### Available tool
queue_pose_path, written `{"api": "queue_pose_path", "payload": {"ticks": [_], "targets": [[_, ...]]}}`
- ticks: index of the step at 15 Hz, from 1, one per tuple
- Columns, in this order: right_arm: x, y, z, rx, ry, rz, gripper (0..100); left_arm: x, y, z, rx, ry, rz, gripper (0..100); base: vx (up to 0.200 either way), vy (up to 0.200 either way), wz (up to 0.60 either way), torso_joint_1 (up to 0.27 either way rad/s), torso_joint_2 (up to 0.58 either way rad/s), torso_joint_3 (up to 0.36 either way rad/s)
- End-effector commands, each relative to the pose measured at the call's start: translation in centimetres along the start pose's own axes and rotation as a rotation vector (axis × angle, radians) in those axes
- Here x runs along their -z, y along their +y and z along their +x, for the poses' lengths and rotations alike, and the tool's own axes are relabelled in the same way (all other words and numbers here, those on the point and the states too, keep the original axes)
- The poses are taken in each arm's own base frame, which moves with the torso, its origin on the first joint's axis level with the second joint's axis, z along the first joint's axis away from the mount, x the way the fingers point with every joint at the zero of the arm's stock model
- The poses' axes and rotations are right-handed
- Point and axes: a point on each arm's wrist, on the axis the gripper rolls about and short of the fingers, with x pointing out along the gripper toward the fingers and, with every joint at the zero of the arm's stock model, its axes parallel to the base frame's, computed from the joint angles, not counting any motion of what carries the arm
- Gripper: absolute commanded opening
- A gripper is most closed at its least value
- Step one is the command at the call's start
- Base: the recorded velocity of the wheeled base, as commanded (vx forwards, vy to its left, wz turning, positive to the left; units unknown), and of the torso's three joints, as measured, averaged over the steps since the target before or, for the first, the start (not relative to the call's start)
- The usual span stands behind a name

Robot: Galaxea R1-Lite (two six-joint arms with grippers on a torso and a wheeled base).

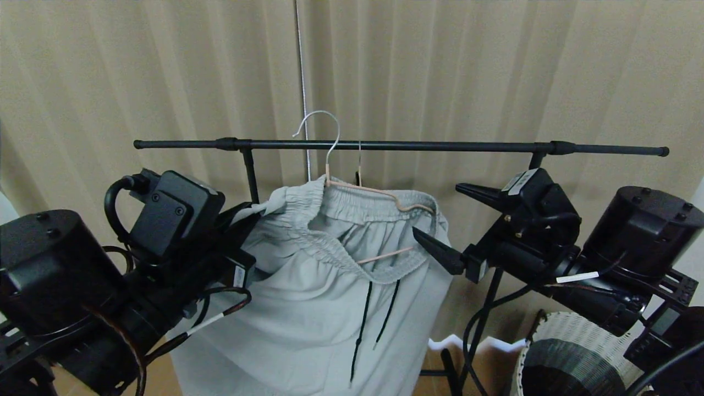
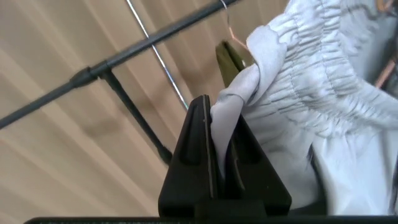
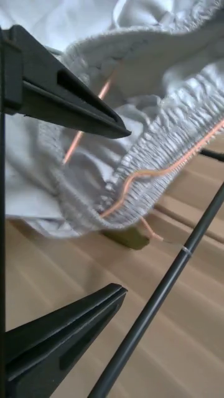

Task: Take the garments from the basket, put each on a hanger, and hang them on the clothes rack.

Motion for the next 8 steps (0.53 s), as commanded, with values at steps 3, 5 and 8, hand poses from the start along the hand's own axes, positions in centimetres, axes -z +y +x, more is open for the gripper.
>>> {"api": "queue_pose_path", "payload": {"ticks": [3, 5, 8], "targets": [[-0.4, -0.1, 0.6, 0.001, -0.016, -0.027, 100, 1.1, -1.1, 0.4, 0.040, 0.032, 0.019, 0, 0.000, 0.000, 0.00, 0.000, 0.00, 0.000], [-0.1, -0.1, 1.4, -0.004, 0.000, -0.049, 100, 0.5, -1.8, 0.2, 0.071, 0.011, 0.011, 0, 0.000, 0.000, 0.00, 0.000, 0.00, 0.000], [0.7, 0.0, 2.2, -0.014, 0.026, -0.053, 100, 0.0, -2.3, 0.0, 0.095, -0.011, 0.010, 0, 0.000, 0.000, 0.00, 0.000, 0.00, 0.000]]}}
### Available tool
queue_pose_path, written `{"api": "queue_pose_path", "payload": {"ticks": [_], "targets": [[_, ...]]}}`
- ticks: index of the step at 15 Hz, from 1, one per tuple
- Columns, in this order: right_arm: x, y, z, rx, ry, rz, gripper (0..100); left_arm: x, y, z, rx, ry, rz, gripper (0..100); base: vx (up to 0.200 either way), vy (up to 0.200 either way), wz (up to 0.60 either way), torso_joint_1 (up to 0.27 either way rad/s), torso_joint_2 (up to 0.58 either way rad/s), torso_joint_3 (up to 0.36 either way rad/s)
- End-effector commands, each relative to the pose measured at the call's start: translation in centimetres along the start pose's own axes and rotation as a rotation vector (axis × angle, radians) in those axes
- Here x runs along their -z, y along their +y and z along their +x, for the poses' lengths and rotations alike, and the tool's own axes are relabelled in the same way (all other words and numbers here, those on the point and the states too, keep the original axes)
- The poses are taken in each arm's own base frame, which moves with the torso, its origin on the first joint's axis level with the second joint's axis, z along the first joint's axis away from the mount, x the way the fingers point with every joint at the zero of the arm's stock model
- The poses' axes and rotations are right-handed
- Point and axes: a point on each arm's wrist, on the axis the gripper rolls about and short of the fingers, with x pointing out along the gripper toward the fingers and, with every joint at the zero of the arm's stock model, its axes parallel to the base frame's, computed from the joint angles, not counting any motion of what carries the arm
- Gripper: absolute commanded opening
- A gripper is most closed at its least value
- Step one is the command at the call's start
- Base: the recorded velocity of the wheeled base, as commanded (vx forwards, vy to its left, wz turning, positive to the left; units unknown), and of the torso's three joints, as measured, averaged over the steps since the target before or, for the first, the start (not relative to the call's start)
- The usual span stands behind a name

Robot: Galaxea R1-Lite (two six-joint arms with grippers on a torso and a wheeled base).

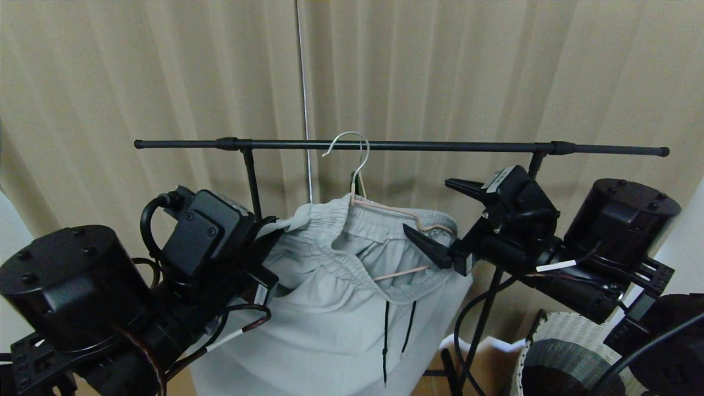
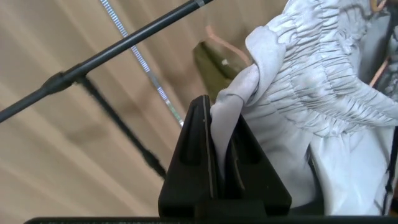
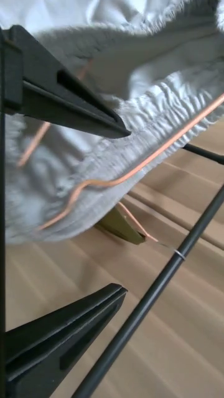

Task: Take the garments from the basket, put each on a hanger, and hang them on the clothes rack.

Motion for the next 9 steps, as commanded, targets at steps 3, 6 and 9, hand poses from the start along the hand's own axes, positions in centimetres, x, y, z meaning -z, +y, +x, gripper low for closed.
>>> {"api": "queue_pose_path", "payload": {"ticks": [3, 6, 9], "targets": [[0.4, -0.2, 1.7, 0.002, -0.002, -0.011, 100, -0.5, -0.4, -0.3, 0.008, -0.054, -0.016, 0, 0.000, 0.000, 0.00, 0.000, 0.00, 0.000], [0.6, -0.2, 2.2, -0.001, 0.005, -0.010, 100, -0.5, -0.6, -0.7, 0.041, -0.081, -0.017, 0, 0.000, 0.000, 0.00, 0.000, 0.00, 0.000], [0.5, -0.2, 2.6, 0.000, 0.002, -0.011, 0, -0.4, -0.7, -0.7, 0.054, -0.079, -0.015, 0, 0.000, 0.000, 0.00, 0.000, 0.00, 0.000]]}}
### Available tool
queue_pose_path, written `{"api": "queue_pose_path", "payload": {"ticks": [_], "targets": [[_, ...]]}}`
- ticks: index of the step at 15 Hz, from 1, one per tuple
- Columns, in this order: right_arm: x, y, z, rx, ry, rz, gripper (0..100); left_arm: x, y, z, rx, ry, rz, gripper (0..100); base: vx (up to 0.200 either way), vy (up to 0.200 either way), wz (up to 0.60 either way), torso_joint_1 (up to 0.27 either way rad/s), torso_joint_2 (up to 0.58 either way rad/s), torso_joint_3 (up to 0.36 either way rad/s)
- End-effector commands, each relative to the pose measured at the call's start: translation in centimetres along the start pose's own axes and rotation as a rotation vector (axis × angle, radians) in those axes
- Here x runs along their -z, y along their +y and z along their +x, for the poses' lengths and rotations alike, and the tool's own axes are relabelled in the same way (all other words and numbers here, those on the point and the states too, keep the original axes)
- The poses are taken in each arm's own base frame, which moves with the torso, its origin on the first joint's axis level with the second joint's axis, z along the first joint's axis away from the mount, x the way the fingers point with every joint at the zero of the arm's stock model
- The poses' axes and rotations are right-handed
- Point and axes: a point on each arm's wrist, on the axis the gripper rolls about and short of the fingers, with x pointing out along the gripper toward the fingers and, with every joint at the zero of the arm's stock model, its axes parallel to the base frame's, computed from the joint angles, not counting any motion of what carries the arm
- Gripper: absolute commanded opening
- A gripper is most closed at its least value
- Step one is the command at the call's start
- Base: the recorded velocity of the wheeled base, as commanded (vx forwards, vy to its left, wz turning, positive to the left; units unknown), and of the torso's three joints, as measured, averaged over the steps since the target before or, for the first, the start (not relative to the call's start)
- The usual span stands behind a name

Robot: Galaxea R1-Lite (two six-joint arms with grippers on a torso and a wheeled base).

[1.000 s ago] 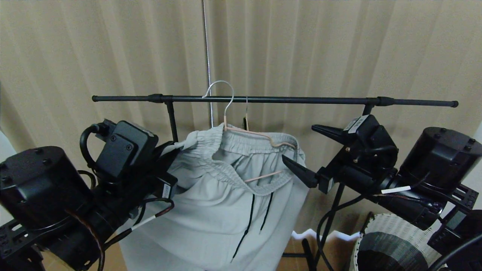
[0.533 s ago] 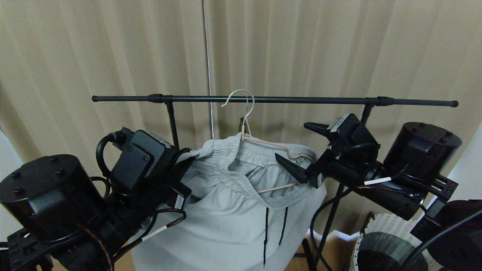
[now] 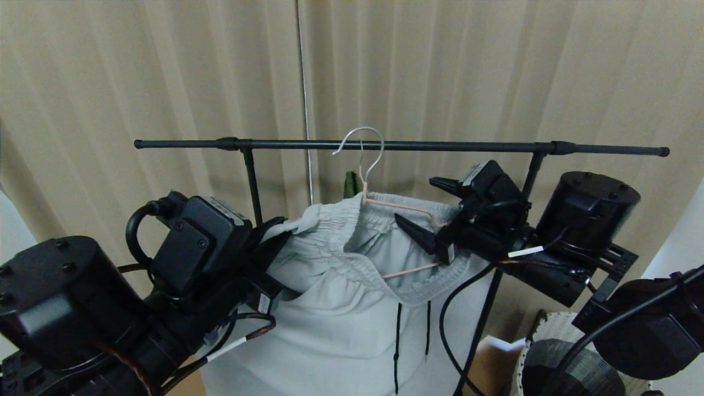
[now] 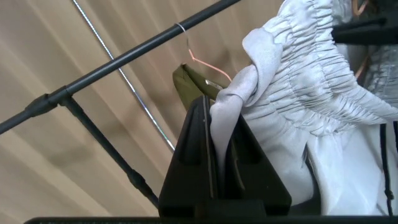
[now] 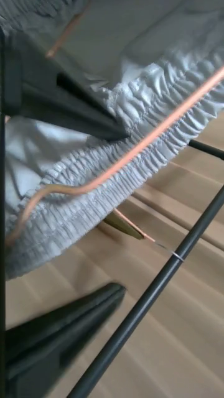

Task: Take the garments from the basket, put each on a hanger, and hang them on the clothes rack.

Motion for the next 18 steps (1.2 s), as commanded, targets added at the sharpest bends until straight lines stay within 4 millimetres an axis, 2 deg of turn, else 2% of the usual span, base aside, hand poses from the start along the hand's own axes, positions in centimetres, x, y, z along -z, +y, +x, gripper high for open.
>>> {"api": "queue_pose_path", "payload": {"ticks": [1, 9, 10, 14, 18], "targets": [[0.3, 0.1, 0.3, -0.003, 0.008, 0.001, 0, 0.0, 0.0, -0.1, 0.008, -0.002, 0.001, 0, 0.000, 0.000, 0.00, 0.000, 0.00, 0.000], [0.2, 0.1, 0.1, -0.001, 0.002, 0.000, 0, 0.3, 0.0, 0.0, 0.006, 0.009, 0.000, 0, 0.000, 0.000, 0.00, 0.000, 0.00, 0.000], [0.2, 0.1, 0.0, -0.001, 0.002, 0.000, 0, 0.4, 0.0, -0.2, 0.010, 0.014, 0.002, 100, 0.000, 0.000, 0.00, 0.000, 0.00, 0.000], [-0.2, -0.1, -0.4, 0.010, -0.005, -0.001, 0, 1.1, 0.0, -0.7, 0.016, 0.041, 0.003, 100, 0.000, 0.000, 0.00, 0.000, 0.00, 0.000], [-0.1, -1.3, -1.6, 0.054, 0.008, -0.004, 0, 2.8, 0.2, -3.4, 0.000, 0.056, -0.032, 100, 0.000, 0.000, 0.00, 0.000, 0.00, 0.000]]}}
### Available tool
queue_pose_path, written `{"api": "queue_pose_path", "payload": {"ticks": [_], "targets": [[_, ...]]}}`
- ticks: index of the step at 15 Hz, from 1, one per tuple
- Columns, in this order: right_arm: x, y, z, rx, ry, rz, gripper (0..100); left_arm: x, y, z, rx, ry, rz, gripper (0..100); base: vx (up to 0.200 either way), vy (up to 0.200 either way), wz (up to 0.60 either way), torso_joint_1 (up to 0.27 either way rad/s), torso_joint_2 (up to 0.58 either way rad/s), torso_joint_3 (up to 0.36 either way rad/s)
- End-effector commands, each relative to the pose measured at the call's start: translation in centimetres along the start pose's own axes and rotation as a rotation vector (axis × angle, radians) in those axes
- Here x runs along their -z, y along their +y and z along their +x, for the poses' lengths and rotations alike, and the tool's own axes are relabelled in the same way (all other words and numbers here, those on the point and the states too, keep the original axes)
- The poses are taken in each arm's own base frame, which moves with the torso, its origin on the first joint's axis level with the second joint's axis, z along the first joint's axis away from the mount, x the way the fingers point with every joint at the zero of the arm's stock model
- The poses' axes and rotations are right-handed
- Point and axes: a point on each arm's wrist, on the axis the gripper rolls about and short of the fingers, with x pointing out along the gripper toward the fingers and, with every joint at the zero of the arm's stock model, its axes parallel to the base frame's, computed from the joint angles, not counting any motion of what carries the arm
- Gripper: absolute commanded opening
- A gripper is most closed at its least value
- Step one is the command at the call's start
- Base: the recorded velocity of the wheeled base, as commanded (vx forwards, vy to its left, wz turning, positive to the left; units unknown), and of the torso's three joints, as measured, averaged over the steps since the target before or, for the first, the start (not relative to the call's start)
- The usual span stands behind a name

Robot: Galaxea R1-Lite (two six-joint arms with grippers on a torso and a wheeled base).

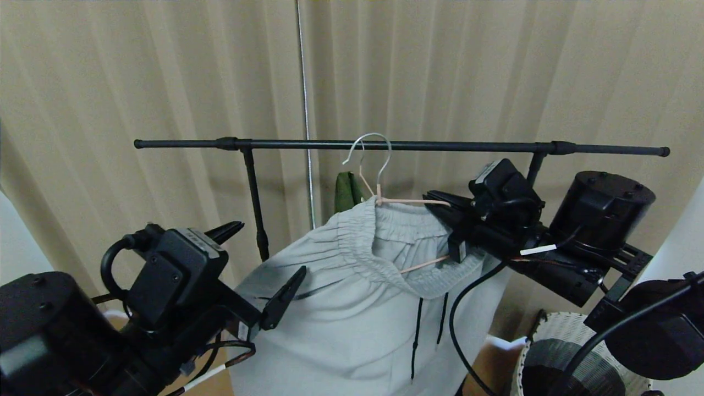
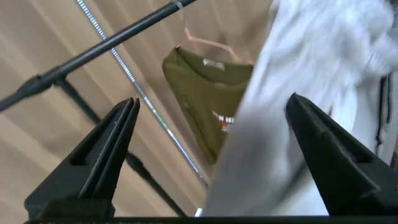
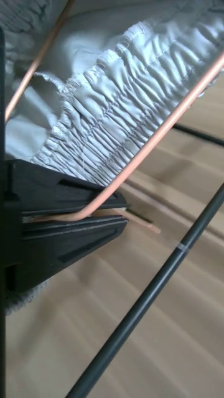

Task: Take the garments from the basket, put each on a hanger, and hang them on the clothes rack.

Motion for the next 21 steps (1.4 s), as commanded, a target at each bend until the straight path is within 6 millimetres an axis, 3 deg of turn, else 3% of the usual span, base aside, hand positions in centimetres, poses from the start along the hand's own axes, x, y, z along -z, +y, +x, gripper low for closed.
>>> {"api": "queue_pose_path", "payload": {"ticks": [1, 6, 13, 17, 18, 21], "targets": [[-0.3, -0.7, -0.8, 0.024, -0.005, -0.002, 0, 0.7, 0.1, -1.3, -0.003, 0.006, -0.027, 100, 0.000, 0.000, 0.00, 0.000, 0.00, 0.000], [-1.0, -2.6, -3.1, 0.094, -0.014, -0.009, 0, 2.5, 0.5, -4.1, 0.003, 0.048, -0.095, 100, 0.000, 0.000, 0.00, 0.000, 0.00, 0.000], [-3.3, -3.0, -5.5, 0.122, -0.087, -0.028, 0, 3.1, 0.3, -3.9, 0.103, 0.058, -0.053, 100, 0.000, 0.000, 0.00, 0.000, 0.00, 0.000], [-4.4, -2.3, -6.2, 0.101, -0.126, -0.030, 0, 4.2, 0.7, -2.5, 0.071, 0.117, 0.021, 100, 0.000, 0.000, 0.00, 0.000, 0.00, 0.000], [-4.5, -2.3, -6.3, 0.101, -0.126, -0.030, 0, 4.1, 0.7, -2.4, 0.071, 0.117, 0.023, 0, 0.000, 0.000, 0.00, 0.000, 0.00, 0.000], [-4.6, -2.4, -6.5, 0.102, -0.120, -0.029, 0, 4.3, 0.8, -2.7, 0.067, 0.122, 0.042, 0, 0.000, 0.000, 0.00, 0.000, 0.00, 0.000]]}}
